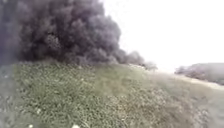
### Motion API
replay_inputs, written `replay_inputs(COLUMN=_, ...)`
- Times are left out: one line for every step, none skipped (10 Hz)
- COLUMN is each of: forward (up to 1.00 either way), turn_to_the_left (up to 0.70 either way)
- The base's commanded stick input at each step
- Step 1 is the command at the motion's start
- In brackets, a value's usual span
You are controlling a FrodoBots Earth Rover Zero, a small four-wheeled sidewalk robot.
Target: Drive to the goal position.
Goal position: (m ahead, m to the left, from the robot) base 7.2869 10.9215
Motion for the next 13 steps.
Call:
replay_inputs(forward=0.00, turn_to_the_left=-0.70)
replay_inputs(forward=0.00, turn_to_the_left=-0.68)
replay_inputs(forward=0.00, turn_to_the_left=-0.65)
replay_inputs(forward=0.16, turn_to_the_left=0.00)
replay_inputs(forward=0.49, turn_to_the_left=0.00)
replay_inputs(forward=0.70, turn_to_the_left=-0.01)
replay_inputs(forward=0.70, turn_to_the_left=-0.04)
replay_inputs(forward=0.70, turn_to_the_left=-0.06)
replay_inputs(forward=0.70, turn_to_the_left=-0.03)
replay_inputs(forward=0.70, turn_to_the_left=0.00)
replay_inputs(forward=0.70, turn_to_the_left=-0.06)
replay_inputs(forward=0.70, turn_to_the_left=-0.12)
replay_inputs(forward=0.70, turn_to_the_left=-0.13)
